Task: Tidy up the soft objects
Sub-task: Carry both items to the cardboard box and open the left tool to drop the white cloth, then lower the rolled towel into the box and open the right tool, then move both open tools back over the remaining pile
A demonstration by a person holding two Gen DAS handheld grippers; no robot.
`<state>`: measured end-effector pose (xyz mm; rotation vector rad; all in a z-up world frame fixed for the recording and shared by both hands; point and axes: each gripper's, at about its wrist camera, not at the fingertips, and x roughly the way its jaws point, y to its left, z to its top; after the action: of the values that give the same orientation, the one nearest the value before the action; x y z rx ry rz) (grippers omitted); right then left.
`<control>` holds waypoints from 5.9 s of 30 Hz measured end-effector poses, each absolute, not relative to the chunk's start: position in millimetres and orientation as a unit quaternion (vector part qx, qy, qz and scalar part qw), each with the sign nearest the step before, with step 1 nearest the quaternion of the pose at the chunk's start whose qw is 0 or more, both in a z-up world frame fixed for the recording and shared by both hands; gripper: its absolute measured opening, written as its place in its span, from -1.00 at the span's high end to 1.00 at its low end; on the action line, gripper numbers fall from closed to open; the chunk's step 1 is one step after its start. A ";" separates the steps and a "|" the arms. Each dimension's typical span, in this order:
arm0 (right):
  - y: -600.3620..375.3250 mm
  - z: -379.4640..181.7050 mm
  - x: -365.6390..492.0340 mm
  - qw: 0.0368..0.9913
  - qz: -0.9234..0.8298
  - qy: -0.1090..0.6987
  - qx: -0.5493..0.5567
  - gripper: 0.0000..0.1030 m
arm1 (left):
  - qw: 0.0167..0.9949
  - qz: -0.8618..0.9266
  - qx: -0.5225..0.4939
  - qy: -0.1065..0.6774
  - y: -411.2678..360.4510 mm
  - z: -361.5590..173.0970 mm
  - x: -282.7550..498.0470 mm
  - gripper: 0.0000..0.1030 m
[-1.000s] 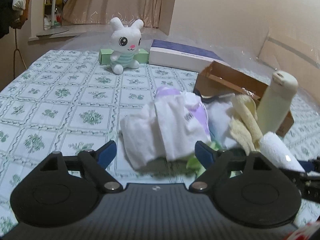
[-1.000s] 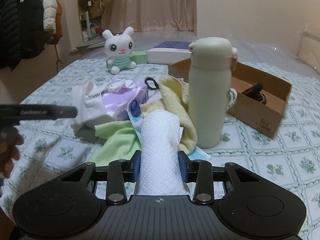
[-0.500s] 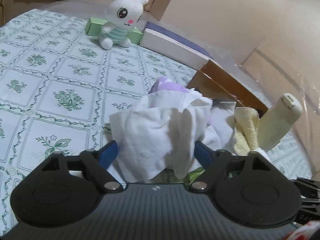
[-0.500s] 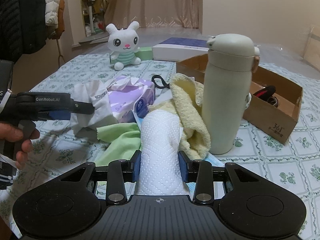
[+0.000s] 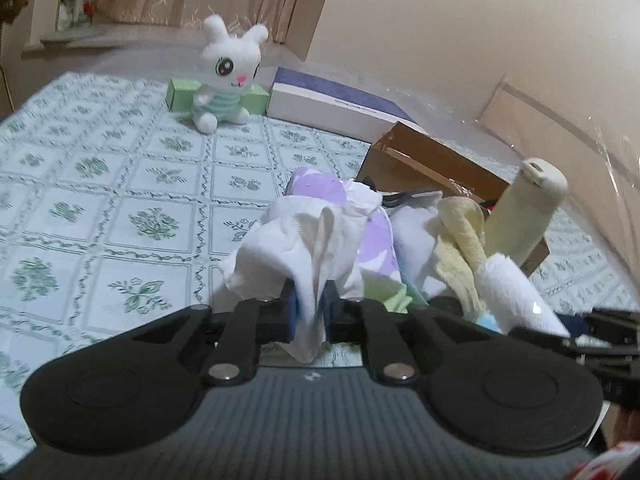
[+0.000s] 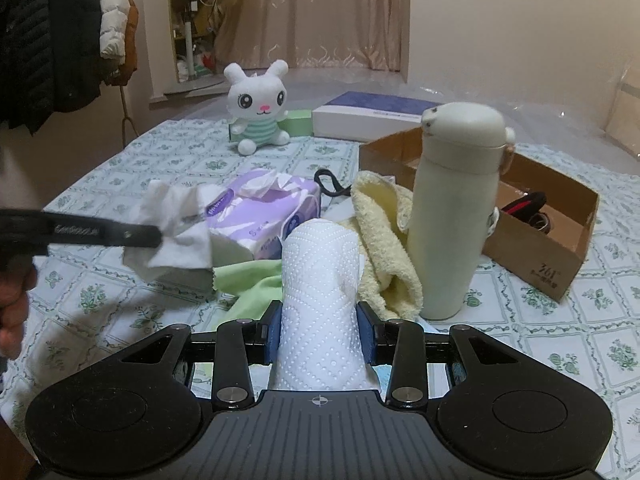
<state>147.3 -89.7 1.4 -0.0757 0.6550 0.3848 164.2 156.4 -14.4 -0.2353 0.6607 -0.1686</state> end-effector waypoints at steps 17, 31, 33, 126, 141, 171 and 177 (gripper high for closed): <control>-128.3 23.4 99.3 0.939 0.162 0.304 -0.025 0.25 | 0.946 -0.119 -0.038 0.298 90.9 28.7 84.8 0.87; -176.5 29.7 81.5 0.946 0.120 0.299 -0.009 0.25 | 0.943 -0.157 -0.008 0.295 48.6 42.6 79.1 0.87; -182.8 29.4 81.0 0.947 0.116 0.300 -0.006 0.25 | 0.942 -0.160 -0.004 0.295 44.9 42.9 81.4 0.87; -301.5 39.6 360.2 0.944 0.128 0.305 0.011 -0.39 | 0.920 -0.224 0.029 0.321 -13.8 36.7 388.2 0.05; -297.9 65.0 268.4 0.950 0.112 0.292 0.019 -0.39 | 0.937 -0.175 -0.007 0.302 15.2 57.5 290.4 -0.03; -231.5 47.4 80.9 0.944 0.128 0.297 0.058 -0.39 | 0.953 -0.051 -0.017 0.297 55.6 35.0 79.4 -0.44; -228.1 47.4 75.0 0.944 0.129 0.296 0.058 -0.39 | 0.953 -0.045 -0.020 0.298 59.5 31.7 68.8 -0.44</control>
<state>75.0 -228.1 47.4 0.1187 0.6041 0.2634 68.8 59.5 31.7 -0.0411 0.6057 -0.0922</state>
